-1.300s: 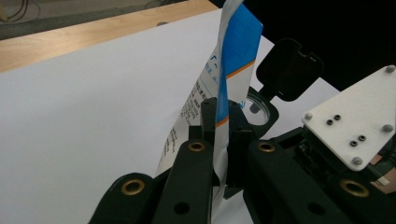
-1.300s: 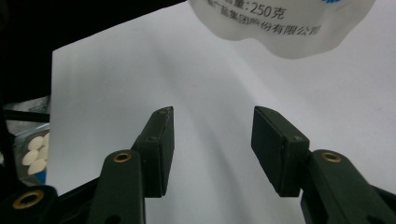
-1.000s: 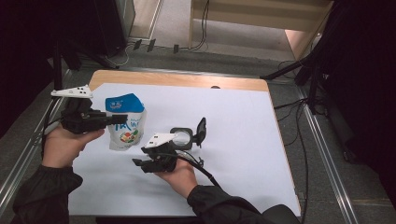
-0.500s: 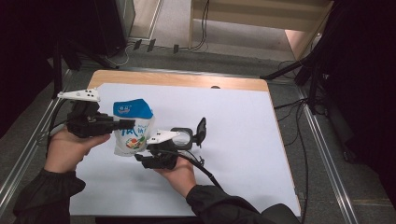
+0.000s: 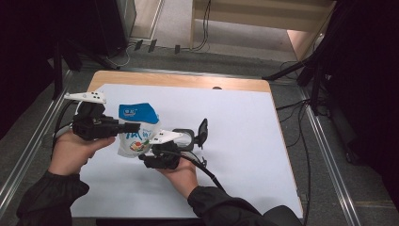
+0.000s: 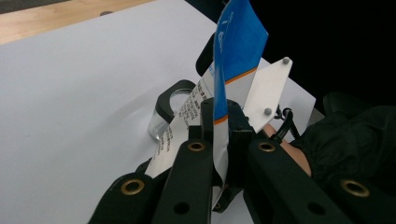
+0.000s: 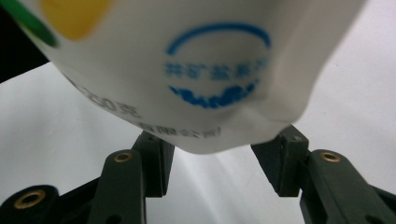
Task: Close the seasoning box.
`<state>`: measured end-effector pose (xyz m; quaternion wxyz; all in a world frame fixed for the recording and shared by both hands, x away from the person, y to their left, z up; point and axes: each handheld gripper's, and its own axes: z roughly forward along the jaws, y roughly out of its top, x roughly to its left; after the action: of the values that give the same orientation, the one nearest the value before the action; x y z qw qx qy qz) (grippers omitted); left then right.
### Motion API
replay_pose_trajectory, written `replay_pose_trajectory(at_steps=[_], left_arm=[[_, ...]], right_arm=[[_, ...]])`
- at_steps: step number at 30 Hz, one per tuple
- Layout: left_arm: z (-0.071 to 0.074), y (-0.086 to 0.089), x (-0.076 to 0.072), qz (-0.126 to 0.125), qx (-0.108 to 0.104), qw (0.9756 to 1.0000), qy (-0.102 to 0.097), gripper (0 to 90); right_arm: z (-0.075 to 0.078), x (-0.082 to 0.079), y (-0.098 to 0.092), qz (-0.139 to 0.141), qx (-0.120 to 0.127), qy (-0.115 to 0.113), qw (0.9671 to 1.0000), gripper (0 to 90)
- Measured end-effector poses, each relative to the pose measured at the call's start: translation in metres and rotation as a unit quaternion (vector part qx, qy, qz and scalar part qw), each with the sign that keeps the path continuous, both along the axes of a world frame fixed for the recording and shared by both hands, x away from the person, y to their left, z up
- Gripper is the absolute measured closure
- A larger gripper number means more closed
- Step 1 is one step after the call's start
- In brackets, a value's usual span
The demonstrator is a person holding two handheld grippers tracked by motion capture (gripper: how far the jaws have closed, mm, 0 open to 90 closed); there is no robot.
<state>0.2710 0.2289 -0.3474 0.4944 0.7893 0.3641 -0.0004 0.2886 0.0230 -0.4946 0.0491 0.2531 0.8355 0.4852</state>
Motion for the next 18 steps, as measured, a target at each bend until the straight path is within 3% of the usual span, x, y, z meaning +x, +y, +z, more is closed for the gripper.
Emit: replay_pose_trajectory(at_steps=[6, 10, 13, 18], left_arm=[[0.0037, 0.0025, -0.002, -0.001, -0.022, 0.9998, 0.002, 90.0], [0.0019, 0.0012, -0.0011, 0.002, -0.015, 0.9999, 0.002, 90.0], [0.0015, 0.0019, -0.0002, 0.0, -0.017, 0.9999, 0.003, 90.0], [0.0013, 0.0023, -0.0003, 0.008, -0.018, 0.9998, 0.003, 90.0]], right_arm=[[-0.002, -0.0001, -0.0007, -0.005, 0.001, -0.001, 1.0, 51.4], [0.0007, -0.0023, -0.0011, -0.005, 0.015, -0.004, 0.9999, 52.8], [0.0021, -0.0056, -0.0002, -0.004, 0.008, -0.016, 0.9998, 53.3], [0.0029, -0.0083, 0.0003, 0.013, 0.014, -0.011, 0.9998, 54.4]])
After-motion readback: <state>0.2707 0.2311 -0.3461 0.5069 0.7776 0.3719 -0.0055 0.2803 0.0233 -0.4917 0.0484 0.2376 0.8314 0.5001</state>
